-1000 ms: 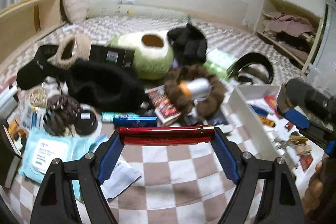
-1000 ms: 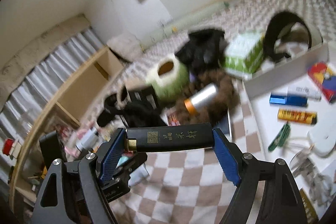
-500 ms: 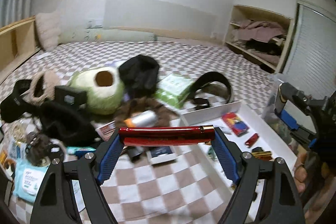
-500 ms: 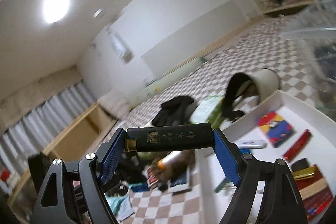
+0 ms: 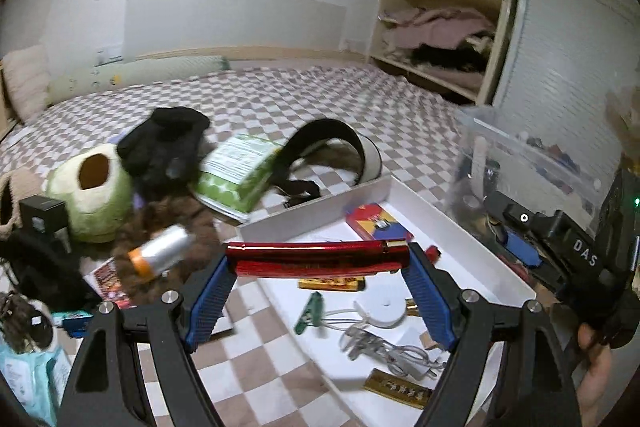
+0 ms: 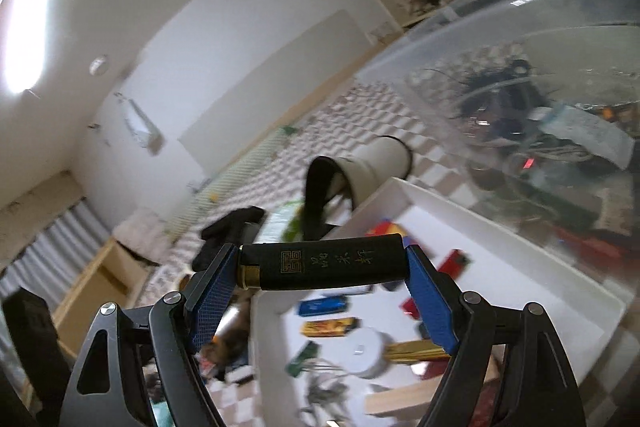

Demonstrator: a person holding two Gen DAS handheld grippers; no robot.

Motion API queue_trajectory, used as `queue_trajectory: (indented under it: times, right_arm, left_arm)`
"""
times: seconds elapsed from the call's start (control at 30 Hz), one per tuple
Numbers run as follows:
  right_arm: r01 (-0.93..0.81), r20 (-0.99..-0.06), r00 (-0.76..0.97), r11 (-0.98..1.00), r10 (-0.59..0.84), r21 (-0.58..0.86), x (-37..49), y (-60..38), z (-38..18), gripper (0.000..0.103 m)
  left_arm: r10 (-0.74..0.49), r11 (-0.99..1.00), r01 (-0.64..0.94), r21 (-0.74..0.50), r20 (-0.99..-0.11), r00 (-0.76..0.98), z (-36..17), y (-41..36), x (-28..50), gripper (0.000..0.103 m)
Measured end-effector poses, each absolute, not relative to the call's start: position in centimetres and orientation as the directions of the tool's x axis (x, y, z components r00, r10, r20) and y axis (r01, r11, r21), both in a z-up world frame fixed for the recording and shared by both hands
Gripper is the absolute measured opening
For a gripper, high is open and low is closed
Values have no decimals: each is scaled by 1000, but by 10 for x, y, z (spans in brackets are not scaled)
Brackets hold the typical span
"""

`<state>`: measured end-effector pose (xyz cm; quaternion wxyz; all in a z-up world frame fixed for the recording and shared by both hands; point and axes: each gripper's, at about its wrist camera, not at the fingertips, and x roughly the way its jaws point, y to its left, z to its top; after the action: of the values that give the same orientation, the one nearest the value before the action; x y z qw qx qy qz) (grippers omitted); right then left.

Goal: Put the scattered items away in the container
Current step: 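Carry the black case and red lighter over the white tray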

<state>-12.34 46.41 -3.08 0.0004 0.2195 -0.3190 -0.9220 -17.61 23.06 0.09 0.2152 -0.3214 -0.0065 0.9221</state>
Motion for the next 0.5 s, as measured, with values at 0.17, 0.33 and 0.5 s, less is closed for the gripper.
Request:
queue_trajectory:
  times: [0.17,0.33,0.5]
  right_arm:
    - [-249,-495,-868,-841,-26,481,-124,472,-35,82]
    - [-287,-570,-822,-868,6,405,-130,475,-49,82]
    - [-293,-630,-776,-892,11,344,-138,473,-63,82]
  left_arm:
    - [412,-894,-427,-135,-623,-665,-10,254,-186,83]
    - [413,-887,-445,-126,-649,-639,-20,267,-197,83]
    - [409,-884,-450,-125,-670,-619,-27,279,-214,83]
